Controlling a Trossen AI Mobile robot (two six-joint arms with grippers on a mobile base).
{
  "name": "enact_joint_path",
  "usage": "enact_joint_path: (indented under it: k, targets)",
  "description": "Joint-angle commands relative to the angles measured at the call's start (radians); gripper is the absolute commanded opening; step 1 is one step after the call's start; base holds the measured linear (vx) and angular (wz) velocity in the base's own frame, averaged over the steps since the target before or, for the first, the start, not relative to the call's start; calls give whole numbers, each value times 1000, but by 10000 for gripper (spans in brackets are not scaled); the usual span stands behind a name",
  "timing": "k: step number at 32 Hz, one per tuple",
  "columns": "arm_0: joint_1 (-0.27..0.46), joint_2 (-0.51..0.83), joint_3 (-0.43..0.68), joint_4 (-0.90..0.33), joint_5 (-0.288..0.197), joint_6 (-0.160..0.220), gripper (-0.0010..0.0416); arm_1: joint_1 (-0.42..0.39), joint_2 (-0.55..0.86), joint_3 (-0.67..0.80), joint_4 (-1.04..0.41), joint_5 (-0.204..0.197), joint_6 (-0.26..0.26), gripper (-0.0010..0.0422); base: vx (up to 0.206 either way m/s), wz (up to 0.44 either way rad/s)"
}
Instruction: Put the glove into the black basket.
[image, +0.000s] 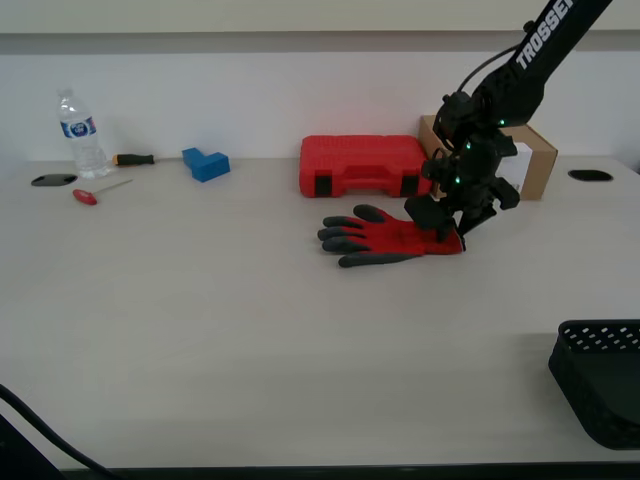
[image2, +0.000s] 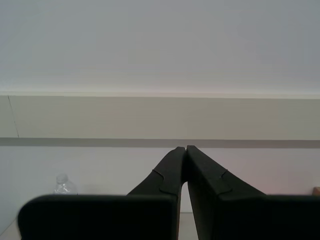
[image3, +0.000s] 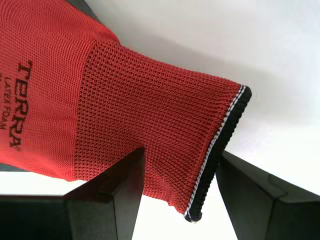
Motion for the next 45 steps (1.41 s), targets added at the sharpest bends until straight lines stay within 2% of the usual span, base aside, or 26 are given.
enact_joint_path:
  k: [1,4,6,7,9,13,14,17,24,28,31,35,37,38,40,41,42,43,45]
  targets:
    - [0,1,11,0,-6,1,183,0,0,0,5,-1,0,0,0,0]
    - [1,1,14,0,-7,0,139,0,0,0,5,-1,0,0,0,0]
    - [0,1,12,0,-13,-1,82,0,0,1,5,-1,0,0,0,0]
    - [0,1,11,-2,-14,-6,39,0,0,0,5,-1,0,0,0,0]
    - [1,1,10,-2,-14,-11,-6,0,0,0,5,-1,0,0,0,0]
    - [0,0,14,-2,-30,-12,-1,0,0,0,5,-1,0,0,0,0]
    - [0,-15,14,-13,-48,-11,-1,0,0,0,5,-1,0,0,0,0]
    - [0,-67,9,-54,-51,-11,-1,0,0,0,5,-1,0,0,0,0]
    - [3,-276,4,-190,-54,-29,-1,0,0,0,-2,-1,0,0,0,0]
    - [3,-420,-66,-201,-59,-26,-1,0,0,0,-3,-2,0,0,0,0]
    - [5,-697,-267,-171,-68,31,-1,0,0,-1,-4,-7,0,0,0,0]
    - [9,-907,-419,-178,-92,66,-1,0,0,0,-9,-5,0,0,0,0]
    - [10,-964,-461,-178,-92,74,-1,-2,0,-1,-8,-4,0,0,-6,-21]
    - [14,-1050,-518,-187,-92,95,-1,0,0,1,-8,-11,0,0,0,0]
    - [15,-1107,-556,-192,-98,106,-1,0,0,0,-9,-9,0,0,0,0]
    - [22,-1206,-611,-221,-100,129,-1,-1,0,0,-8,-9,0,0,0,0]
    - [22,-1244,-632,-238,-100,133,-1,-1,0,0,-8,-9,0,0,0,0]
    - [23,-1319,-668,-274,-86,142,-1,-2,0,-1,-9,-2,0,0,0,0]
    - [23,-1366,-690,-305,-72,156,-1,-1,0,0,-8,-11,0,0,0,0]
